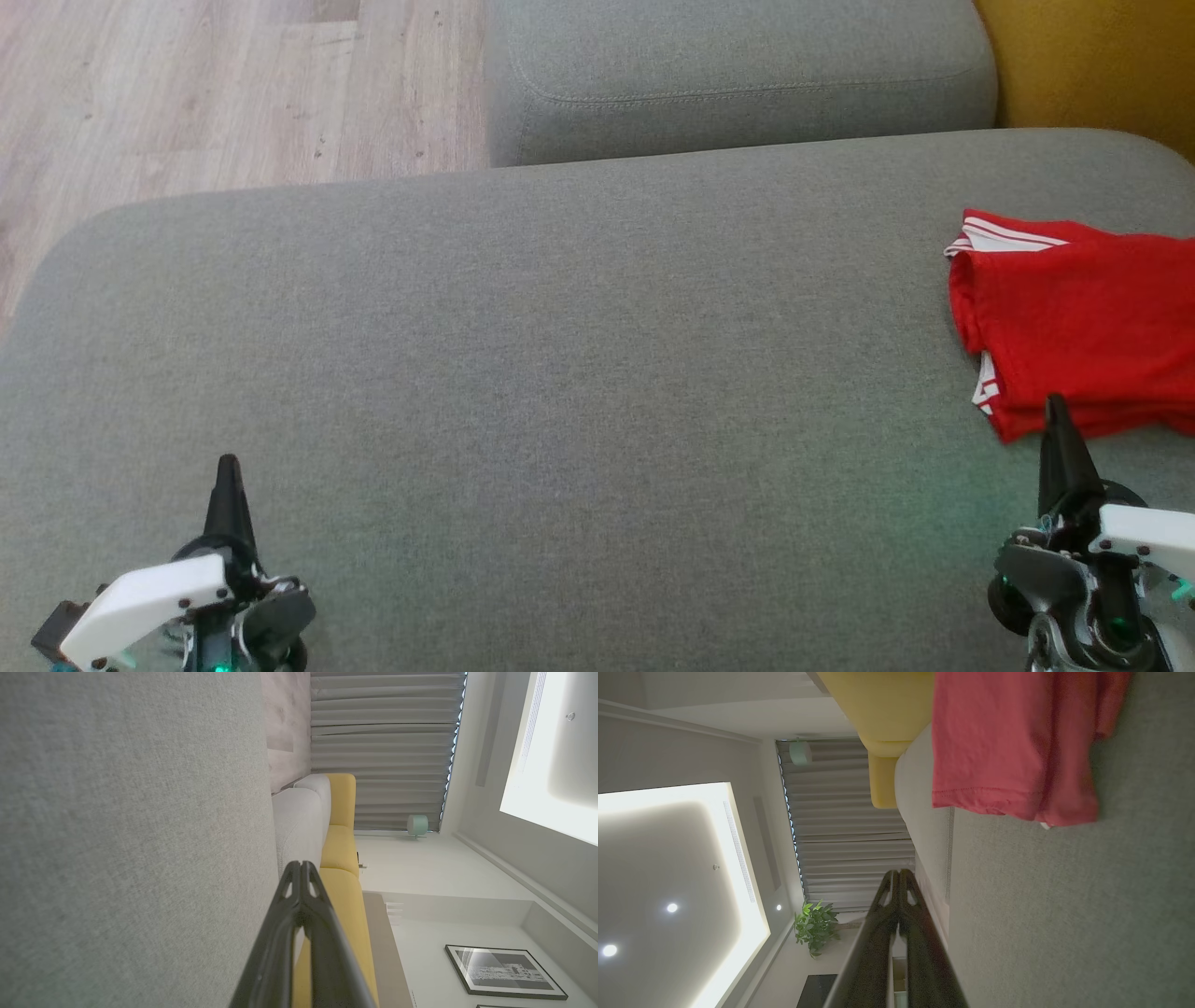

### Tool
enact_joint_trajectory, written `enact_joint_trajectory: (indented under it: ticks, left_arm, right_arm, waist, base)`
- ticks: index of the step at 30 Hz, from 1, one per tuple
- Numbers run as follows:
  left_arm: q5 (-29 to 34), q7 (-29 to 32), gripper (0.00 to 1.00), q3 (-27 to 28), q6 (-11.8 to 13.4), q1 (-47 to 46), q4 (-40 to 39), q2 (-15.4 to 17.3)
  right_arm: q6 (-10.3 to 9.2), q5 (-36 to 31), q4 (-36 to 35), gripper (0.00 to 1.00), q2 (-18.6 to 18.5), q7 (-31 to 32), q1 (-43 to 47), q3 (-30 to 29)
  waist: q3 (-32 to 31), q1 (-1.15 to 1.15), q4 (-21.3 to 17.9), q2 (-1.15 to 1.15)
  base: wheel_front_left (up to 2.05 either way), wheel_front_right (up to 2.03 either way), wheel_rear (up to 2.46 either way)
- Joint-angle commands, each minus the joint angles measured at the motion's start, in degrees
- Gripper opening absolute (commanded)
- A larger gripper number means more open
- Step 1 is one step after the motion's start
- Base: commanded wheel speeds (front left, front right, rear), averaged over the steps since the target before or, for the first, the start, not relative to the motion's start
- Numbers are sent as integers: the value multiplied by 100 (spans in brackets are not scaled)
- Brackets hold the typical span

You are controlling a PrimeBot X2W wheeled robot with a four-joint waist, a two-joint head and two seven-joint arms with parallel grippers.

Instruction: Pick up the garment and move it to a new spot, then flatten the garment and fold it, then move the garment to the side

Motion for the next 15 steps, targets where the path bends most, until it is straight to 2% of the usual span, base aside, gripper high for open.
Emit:
enact_joint_trajectory:
  ticks: [1, 15]
  left_arm:
    - [59, 47, 0, 214, -40, -290, -159, 35]
    - [69, 57, 0, 226, -40, -291, -158, 27]
  right_arm:
    - [-4, -53, -181, 0, -36, 43, -312, 104]
    - [-4, -63, -180, 0, -27, 53, -313, 91]
  waist:
    - [0, 0, 0, 0]
    - [0, 0, 0, 0]
  base:
    - [0, 0, 0]
    - [0, 0, 0]
